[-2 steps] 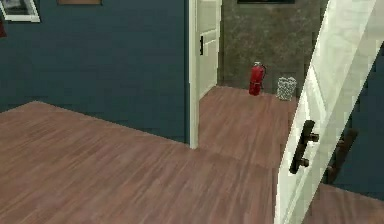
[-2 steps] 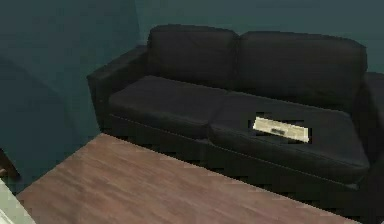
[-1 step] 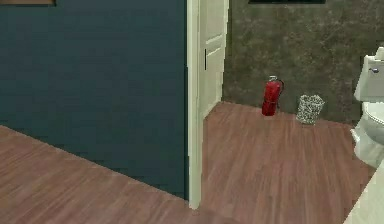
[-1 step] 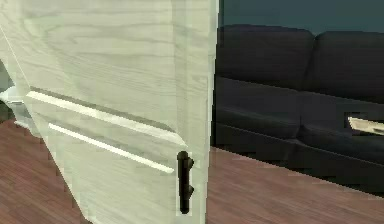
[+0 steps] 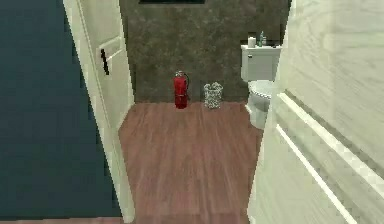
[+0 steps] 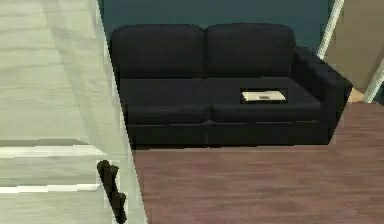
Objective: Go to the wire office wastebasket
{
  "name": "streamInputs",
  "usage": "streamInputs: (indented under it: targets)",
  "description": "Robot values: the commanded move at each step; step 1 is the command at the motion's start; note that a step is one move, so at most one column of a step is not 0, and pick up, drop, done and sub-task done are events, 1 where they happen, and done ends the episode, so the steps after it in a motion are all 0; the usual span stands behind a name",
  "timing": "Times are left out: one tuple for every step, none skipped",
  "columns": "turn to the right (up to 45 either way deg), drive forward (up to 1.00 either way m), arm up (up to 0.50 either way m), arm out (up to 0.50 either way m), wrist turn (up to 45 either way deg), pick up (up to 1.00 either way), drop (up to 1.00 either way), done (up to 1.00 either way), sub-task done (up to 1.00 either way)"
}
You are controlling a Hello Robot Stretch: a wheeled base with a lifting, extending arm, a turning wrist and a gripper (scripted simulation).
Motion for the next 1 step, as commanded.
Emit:
streamInputs:
  targets:
    - [0.0, 1.00, 0.00, 0.00, 0.0, 0.00, 0.00, 0.00, 0.00]
